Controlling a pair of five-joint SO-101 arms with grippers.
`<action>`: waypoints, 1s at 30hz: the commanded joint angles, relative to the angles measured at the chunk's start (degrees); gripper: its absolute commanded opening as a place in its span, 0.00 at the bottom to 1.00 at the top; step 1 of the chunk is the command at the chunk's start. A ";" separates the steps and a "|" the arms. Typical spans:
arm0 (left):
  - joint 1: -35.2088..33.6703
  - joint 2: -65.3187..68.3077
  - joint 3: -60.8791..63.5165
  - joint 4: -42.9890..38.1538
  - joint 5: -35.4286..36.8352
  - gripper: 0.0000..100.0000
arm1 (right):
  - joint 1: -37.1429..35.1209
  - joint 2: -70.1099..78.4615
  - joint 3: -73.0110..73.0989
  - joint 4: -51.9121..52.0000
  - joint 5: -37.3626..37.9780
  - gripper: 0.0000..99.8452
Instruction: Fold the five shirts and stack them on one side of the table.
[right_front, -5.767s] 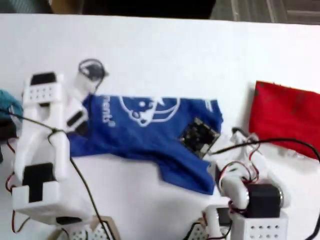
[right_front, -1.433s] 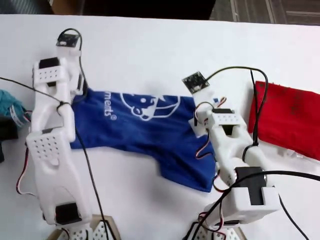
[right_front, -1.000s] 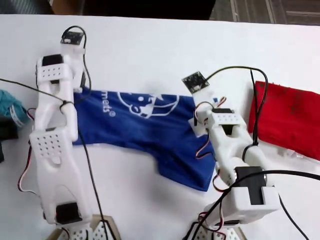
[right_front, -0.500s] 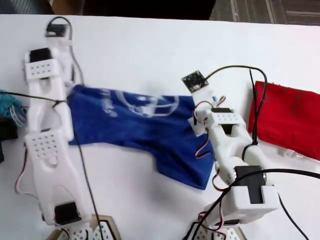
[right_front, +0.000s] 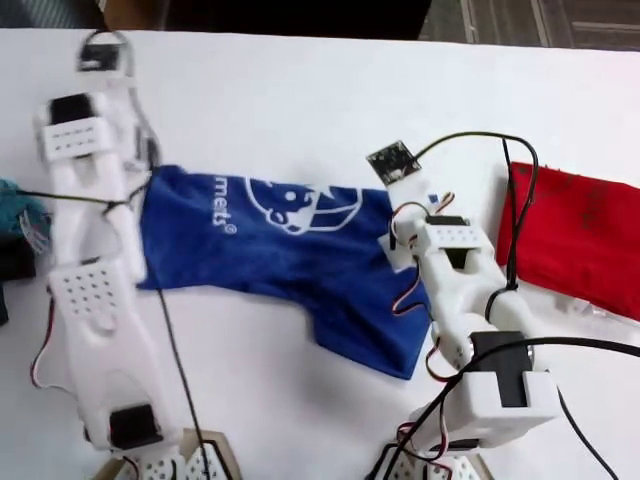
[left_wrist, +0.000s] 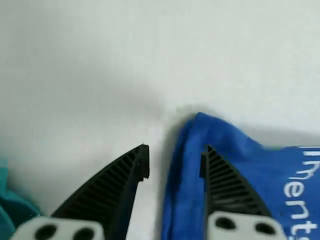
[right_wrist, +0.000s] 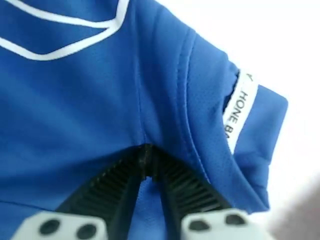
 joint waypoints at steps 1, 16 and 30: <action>3.25 -0.09 -2.07 -0.35 0.97 0.19 | 1.54 0.22 -1.32 -0.48 -0.26 0.02; -3.78 7.12 -4.79 -4.31 2.99 0.19 | 1.45 0.22 -1.32 -0.48 0.00 0.02; 3.08 2.99 -26.59 18.29 -0.53 0.19 | 1.10 -2.77 -2.20 1.63 -0.35 0.02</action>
